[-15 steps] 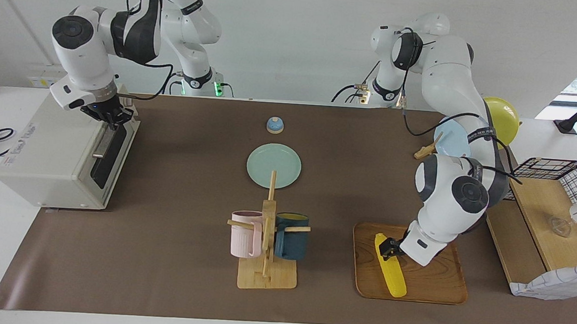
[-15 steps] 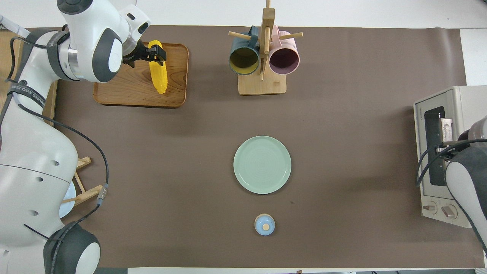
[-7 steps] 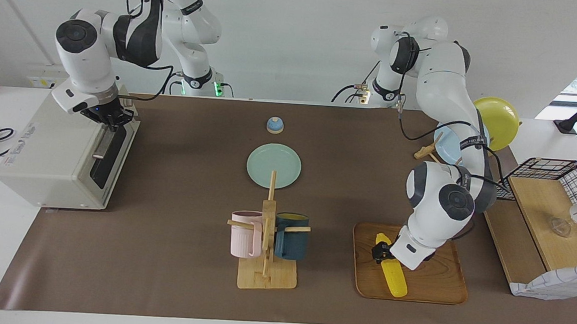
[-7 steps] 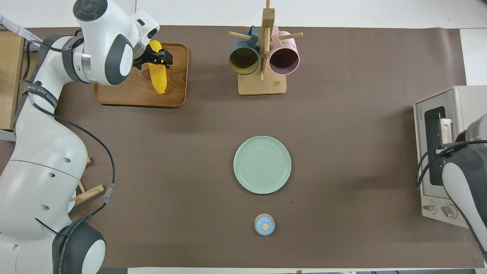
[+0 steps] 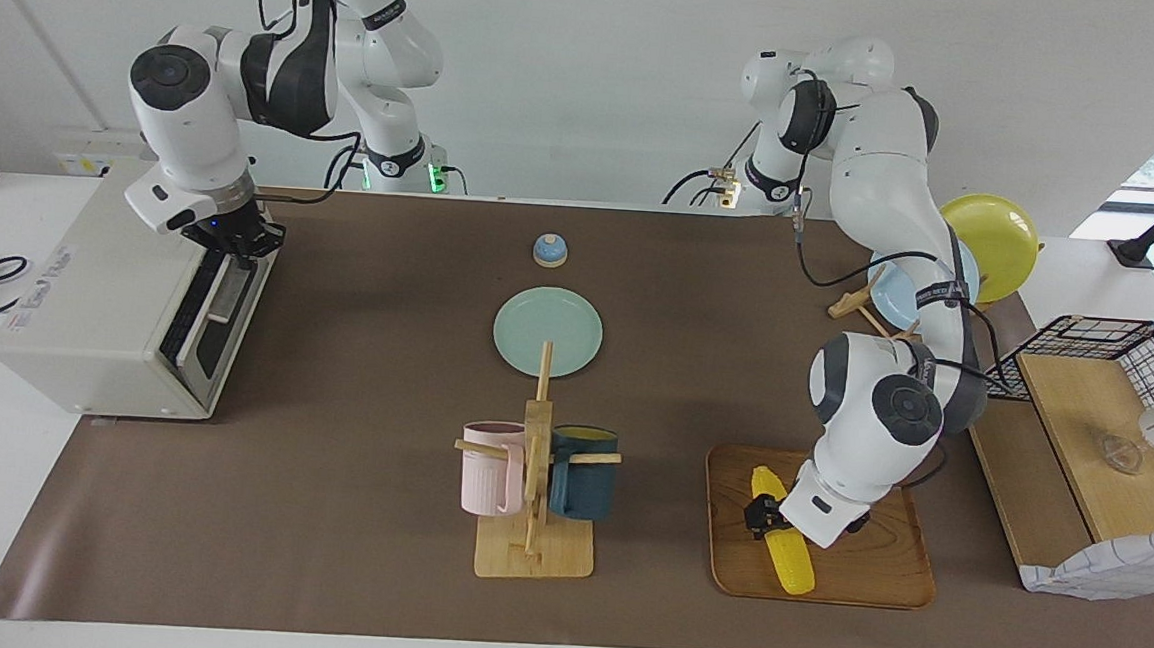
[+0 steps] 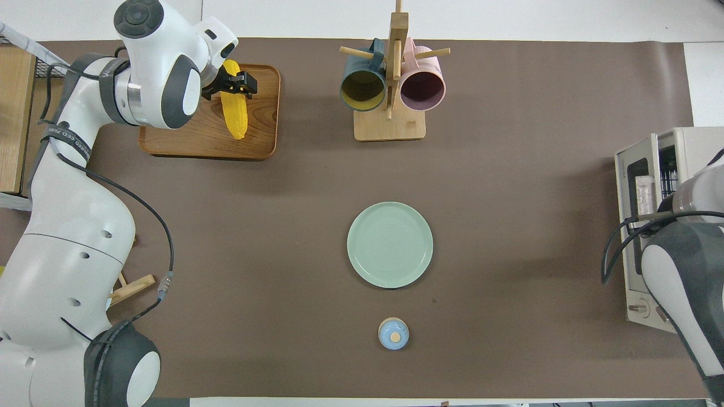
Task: Put corn in oven
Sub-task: 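Lift the corn with the left gripper while the right gripper reaches the oven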
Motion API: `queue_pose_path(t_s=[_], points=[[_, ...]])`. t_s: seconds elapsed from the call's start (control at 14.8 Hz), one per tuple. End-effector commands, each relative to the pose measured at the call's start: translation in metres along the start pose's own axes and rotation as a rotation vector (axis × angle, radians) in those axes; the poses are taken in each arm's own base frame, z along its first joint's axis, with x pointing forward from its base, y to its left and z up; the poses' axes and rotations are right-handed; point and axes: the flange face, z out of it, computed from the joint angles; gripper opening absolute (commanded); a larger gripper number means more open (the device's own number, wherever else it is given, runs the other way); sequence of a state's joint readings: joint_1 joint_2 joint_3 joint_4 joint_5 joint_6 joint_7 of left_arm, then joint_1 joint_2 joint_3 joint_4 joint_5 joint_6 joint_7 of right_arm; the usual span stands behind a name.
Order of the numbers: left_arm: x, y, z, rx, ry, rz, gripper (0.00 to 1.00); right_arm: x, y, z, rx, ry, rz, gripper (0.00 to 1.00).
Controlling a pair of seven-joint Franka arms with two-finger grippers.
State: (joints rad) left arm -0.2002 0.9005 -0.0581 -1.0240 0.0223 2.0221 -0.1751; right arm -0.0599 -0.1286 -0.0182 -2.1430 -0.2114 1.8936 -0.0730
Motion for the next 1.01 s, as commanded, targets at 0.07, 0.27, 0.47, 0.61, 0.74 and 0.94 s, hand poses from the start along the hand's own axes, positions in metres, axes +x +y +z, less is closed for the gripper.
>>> queue_pose_path(t_s=[0.07, 0.27, 0.47, 0.61, 0.74, 0.94], points=[[0.004, 0.001, 0.002, 0.020, 0.026, 0.022, 0.94, 0.027, -0.012, 0.042, 0.031, 0.041, -0.006, 0.00], [0.004, 0.006, 0.003, 0.020, 0.038, 0.024, 0.38, 0.032, -0.017, 0.059, 0.040, 0.054, -0.014, 0.00], [0.002, 0.011, 0.005, 0.018, 0.033, 0.030, 0.00, 0.036, -0.021, 0.075, 0.044, 0.055, -0.017, 0.00], [0.001, 0.011, -0.003, 0.013, 0.024, 0.026, 0.00, 0.034, -0.027, 0.090, 0.047, 0.083, -0.023, 0.00], [-0.003, 0.008, -0.047, -0.016, 0.000, 0.003, 0.00, 0.027, -0.034, 0.104, 0.051, 0.119, -0.031, 0.00], [-0.039, 0.018, -0.107, -0.025, -0.054, -0.046, 0.00, 0.026, -0.037, 0.112, 0.053, 0.121, -0.036, 0.00]])
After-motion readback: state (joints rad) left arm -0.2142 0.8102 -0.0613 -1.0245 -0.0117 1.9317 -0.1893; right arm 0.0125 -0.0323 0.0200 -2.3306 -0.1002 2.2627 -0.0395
